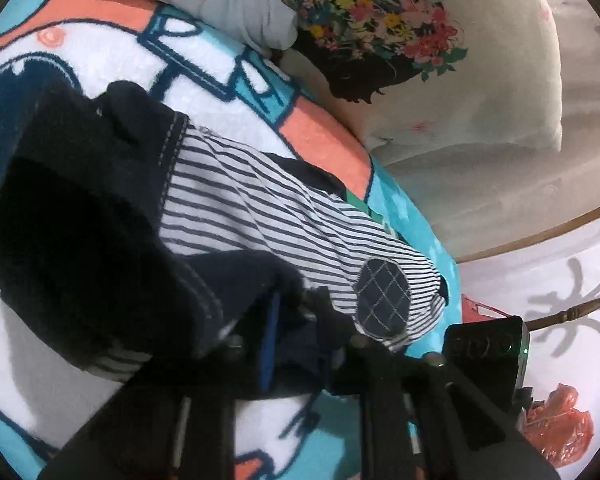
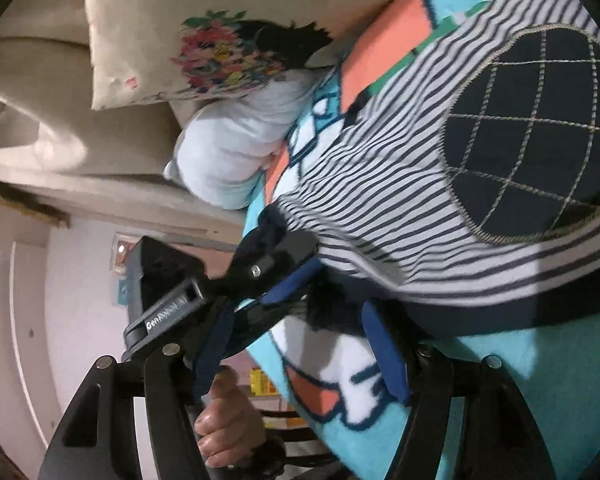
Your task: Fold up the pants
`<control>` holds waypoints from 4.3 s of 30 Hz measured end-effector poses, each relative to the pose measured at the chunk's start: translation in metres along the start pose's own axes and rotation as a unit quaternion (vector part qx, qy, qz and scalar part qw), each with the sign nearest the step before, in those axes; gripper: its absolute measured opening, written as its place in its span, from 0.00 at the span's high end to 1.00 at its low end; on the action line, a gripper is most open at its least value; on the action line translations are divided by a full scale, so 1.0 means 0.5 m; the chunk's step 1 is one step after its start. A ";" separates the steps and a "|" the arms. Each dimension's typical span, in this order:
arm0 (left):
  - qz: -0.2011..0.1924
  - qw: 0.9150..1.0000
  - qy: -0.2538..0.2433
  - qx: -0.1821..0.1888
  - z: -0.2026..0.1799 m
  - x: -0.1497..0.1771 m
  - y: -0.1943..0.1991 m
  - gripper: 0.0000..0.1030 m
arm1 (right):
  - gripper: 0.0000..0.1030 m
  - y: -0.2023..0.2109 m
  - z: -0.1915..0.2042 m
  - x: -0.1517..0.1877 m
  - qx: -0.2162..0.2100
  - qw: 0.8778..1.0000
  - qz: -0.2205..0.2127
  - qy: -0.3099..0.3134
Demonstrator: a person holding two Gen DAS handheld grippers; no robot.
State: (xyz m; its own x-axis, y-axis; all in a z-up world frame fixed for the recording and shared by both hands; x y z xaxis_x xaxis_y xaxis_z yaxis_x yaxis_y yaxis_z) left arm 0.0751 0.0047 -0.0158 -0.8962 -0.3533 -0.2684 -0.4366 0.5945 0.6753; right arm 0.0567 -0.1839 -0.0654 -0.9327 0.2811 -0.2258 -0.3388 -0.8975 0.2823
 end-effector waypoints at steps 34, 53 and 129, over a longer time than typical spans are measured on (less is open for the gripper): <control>-0.028 0.998 -0.032 -0.044 -0.046 -0.160 -0.048 0.95 | 0.88 0.129 0.000 -0.275 0.182 0.970 -0.139 0.078; -0.137 0.976 -0.092 -0.139 0.034 -0.161 0.183 0.24 | 0.35 0.301 -0.086 -0.267 0.257 0.947 -0.175 0.079; -0.090 0.966 -0.161 -0.180 0.012 -0.028 0.139 0.34 | 0.88 0.248 -0.160 -0.358 0.282 0.950 -0.112 0.077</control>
State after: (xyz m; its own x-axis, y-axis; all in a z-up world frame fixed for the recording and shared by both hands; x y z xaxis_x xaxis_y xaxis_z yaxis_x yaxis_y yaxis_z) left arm 0.0569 0.0553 0.0305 -0.8112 -0.1511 -0.5649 -0.5845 0.2346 0.7767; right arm 0.1916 -0.3726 -0.0645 -0.8151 0.3509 -0.4610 -0.5793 -0.4838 0.6560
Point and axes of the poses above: each gripper's, at about its wrist camera, not at the fingertips, and y roughly against the way its jaws point, z to its left, x to its underside, the point moved 4 cm from there along -y, roughly the way its jaws point, and after that the axes turned 1 degree about -z, right-handed, at the moved point
